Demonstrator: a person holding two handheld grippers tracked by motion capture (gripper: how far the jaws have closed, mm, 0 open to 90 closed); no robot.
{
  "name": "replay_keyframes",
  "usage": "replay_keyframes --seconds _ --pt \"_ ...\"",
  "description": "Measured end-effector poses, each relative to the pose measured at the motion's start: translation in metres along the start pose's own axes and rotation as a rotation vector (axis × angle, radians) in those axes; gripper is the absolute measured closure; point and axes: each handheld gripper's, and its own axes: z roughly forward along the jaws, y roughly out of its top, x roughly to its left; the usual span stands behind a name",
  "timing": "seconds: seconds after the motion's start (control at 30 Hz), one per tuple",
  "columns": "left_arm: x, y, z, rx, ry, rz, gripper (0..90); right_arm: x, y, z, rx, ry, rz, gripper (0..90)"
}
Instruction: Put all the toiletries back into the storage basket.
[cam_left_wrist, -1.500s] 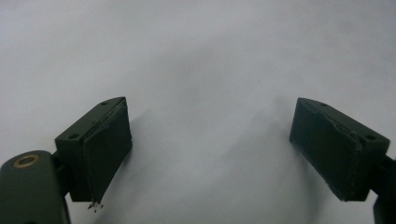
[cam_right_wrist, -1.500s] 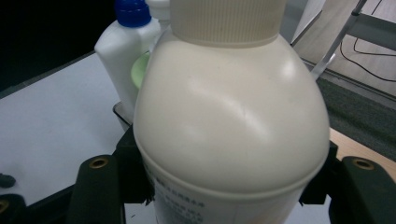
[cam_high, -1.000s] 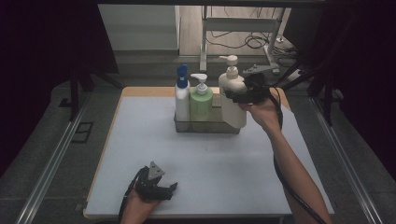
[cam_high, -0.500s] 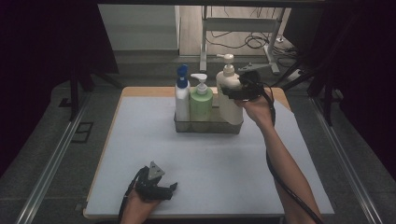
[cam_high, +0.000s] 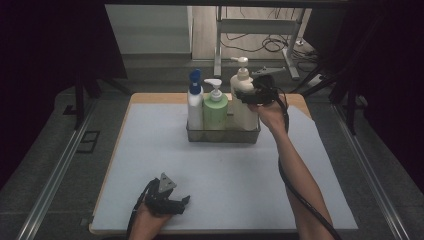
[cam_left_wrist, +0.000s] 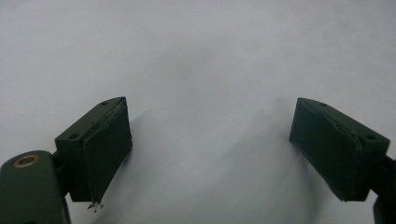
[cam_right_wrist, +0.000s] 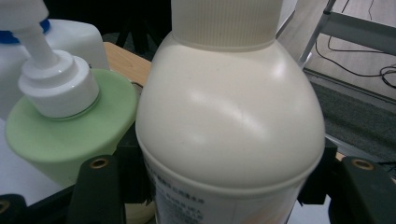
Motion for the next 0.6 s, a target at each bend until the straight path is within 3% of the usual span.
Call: replay_keyframes --seconds 0.33,0.6 --pt "0.000 0.000 0.000 0.000 0.000 0.000 12.4 -0.002 -0.009 0.012 0.009 -0.004 -0.007 36.7" --pt "0.000 0.000 0.000 0.000 0.000 0.000 12.4 -0.004 -0.019 0.010 0.025 0.010 0.006 36.7"
